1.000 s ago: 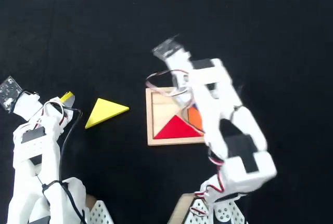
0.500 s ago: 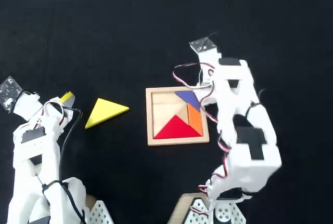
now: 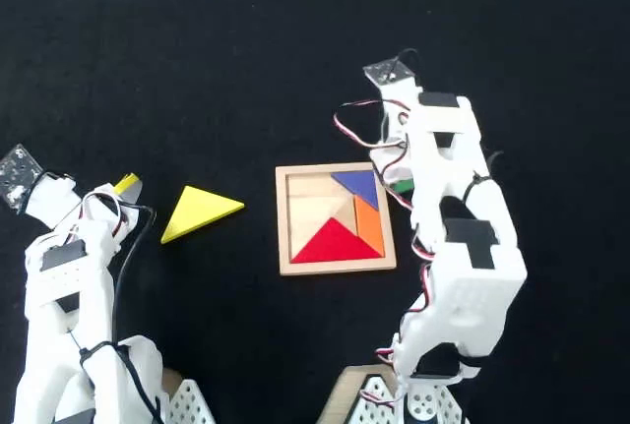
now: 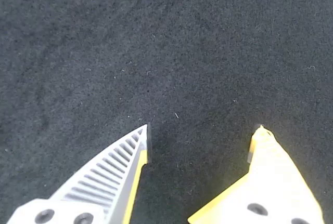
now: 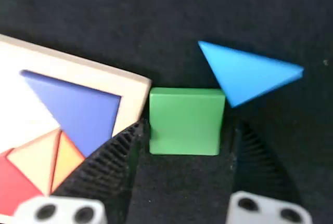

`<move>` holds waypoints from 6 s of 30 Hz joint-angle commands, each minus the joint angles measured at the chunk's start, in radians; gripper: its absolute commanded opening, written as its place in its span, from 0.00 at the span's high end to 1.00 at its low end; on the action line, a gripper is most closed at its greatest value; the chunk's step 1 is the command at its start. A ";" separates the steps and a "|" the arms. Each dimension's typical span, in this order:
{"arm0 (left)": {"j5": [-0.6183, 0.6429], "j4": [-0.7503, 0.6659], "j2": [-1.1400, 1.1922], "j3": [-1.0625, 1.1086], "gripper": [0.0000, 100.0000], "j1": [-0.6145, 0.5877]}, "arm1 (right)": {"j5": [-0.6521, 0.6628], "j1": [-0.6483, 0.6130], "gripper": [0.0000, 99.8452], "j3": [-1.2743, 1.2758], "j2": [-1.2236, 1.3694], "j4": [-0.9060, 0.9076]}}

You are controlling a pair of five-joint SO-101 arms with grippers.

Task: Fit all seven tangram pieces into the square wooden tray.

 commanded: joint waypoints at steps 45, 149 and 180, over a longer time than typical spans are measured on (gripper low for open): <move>0.002 -0.015 -0.015 -0.008 0.69 0.010 | 0.167 -0.377 0.94 0.216 -0.340 -0.052; -0.031 -0.018 -0.015 -0.008 0.69 0.012 | -0.012 -0.325 0.99 0.209 -0.332 -0.052; -0.031 -0.018 -0.015 -0.010 0.69 0.012 | -0.046 -0.371 0.99 0.185 -0.240 -0.163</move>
